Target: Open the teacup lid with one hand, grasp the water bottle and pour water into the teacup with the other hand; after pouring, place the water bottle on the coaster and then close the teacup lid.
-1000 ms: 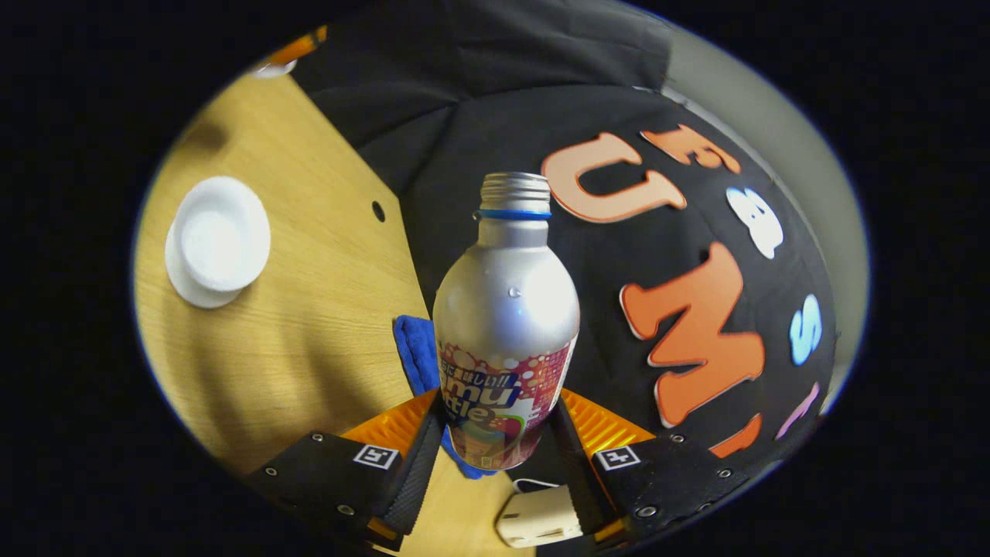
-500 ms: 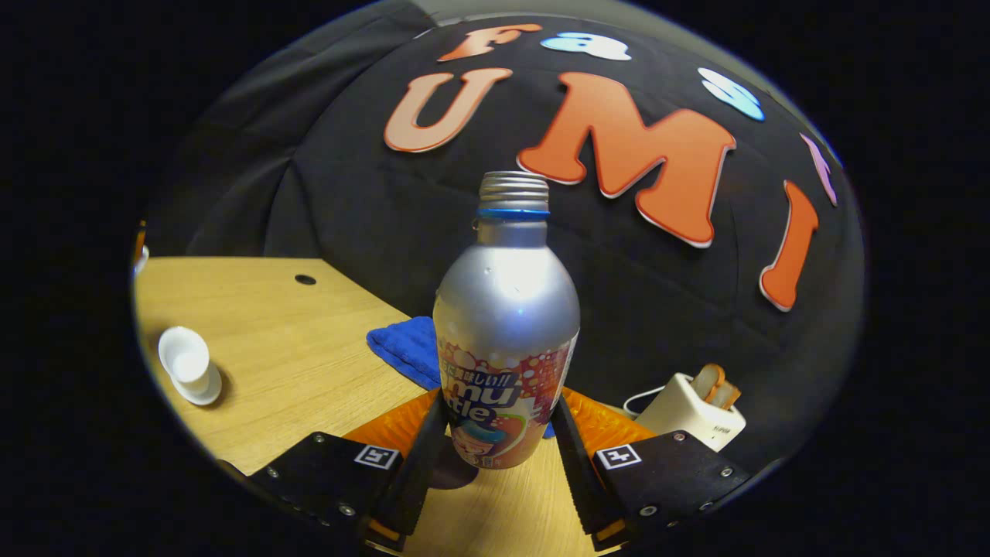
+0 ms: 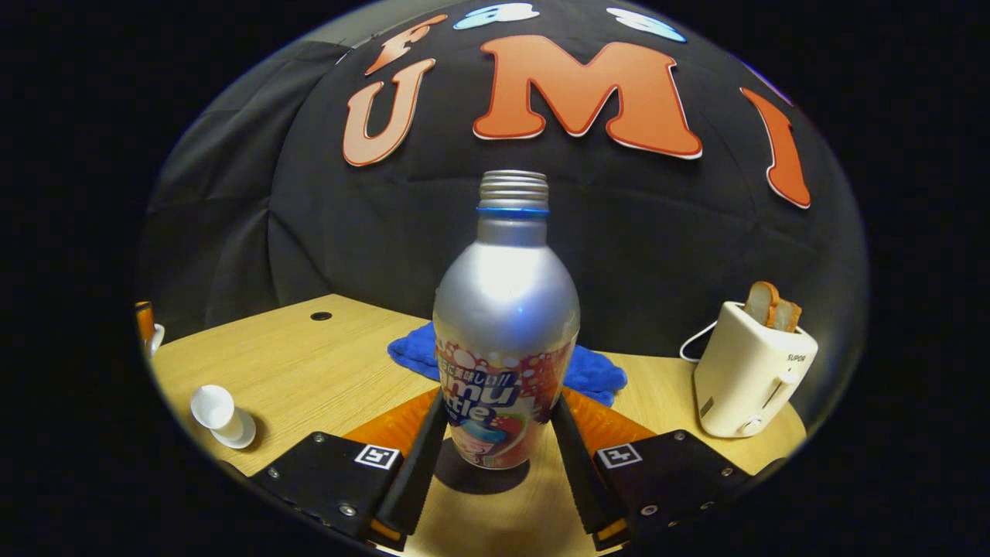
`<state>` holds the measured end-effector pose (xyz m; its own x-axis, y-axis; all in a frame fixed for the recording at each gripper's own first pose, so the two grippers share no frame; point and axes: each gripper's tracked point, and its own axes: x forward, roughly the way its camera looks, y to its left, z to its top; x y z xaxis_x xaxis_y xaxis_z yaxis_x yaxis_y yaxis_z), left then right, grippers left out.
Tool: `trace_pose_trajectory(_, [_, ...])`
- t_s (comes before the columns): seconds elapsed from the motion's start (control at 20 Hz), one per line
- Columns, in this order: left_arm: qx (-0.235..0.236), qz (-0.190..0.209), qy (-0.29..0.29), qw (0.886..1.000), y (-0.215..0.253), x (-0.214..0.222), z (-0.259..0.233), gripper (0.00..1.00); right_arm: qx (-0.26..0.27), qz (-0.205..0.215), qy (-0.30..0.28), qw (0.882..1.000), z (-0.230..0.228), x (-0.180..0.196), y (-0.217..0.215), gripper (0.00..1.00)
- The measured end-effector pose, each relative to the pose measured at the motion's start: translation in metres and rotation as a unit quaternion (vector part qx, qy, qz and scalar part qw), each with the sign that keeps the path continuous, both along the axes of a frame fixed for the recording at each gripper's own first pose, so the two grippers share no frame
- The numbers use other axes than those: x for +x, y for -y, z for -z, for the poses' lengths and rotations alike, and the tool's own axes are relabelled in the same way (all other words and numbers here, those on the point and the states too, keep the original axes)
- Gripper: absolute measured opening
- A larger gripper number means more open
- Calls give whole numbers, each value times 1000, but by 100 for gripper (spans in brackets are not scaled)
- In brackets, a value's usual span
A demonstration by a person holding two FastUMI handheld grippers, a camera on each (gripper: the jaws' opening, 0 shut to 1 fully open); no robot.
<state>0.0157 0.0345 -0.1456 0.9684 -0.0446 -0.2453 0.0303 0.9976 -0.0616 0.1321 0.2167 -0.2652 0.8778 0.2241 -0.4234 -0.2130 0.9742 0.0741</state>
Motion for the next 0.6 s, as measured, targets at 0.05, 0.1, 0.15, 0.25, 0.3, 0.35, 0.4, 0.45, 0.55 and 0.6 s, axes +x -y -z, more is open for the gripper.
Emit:
trace_pose_trajectory(0.05, [-2, 3, -1, 1000, 3, 1, 1, 29, 7, -1, -7, 1000, 6, 1, -2, 78])
trace_pose_trajectory(0.1, [-5, 5, -3, 1000, 7, 4, 1, 29, 12, -1, -14, 1000, 11, 0, -4, 78])
trace_pose_trajectory(0.15, [-7, 8, -4, 1000, 11, 5, 4, 29, 16, -2, -20, 1000, 16, -1, -5, 78])
trace_pose_trajectory(0.25, [-9, 14, -8, 1000, 19, 7, 6, 29, 19, -1, -32, 999, 26, 0, -7, 78])
trace_pose_trajectory(0.3, [-10, 15, -11, 1000, 22, 9, 8, 29, 20, -1, -38, 999, 31, 0, -7, 78])
trace_pose_trajectory(0.35, [-12, 17, -14, 1000, 25, 10, 12, 29, 21, -2, -48, 999, 37, -3, -9, 78])
trace_pose_trajectory(0.4, [-11, 16, -17, 1000, 26, 11, 15, 29, 22, -4, -55, 998, 42, -6, -10, 78])
trace_pose_trajectory(0.45, [-10, 17, -22, 1000, 28, 13, 21, 30, 17, -6, -58, 998, 48, -7, -10, 78])
trace_pose_trajectory(0.55, [-12, 18, -29, 999, 31, 14, 26, 30, 9, -10, -53, 999, 50, -7, -11, 78])
trace_pose_trajectory(0.6, [-15, 18, -29, 999, 33, 14, 27, 30, 5, -10, -52, 999, 53, -6, -12, 78])
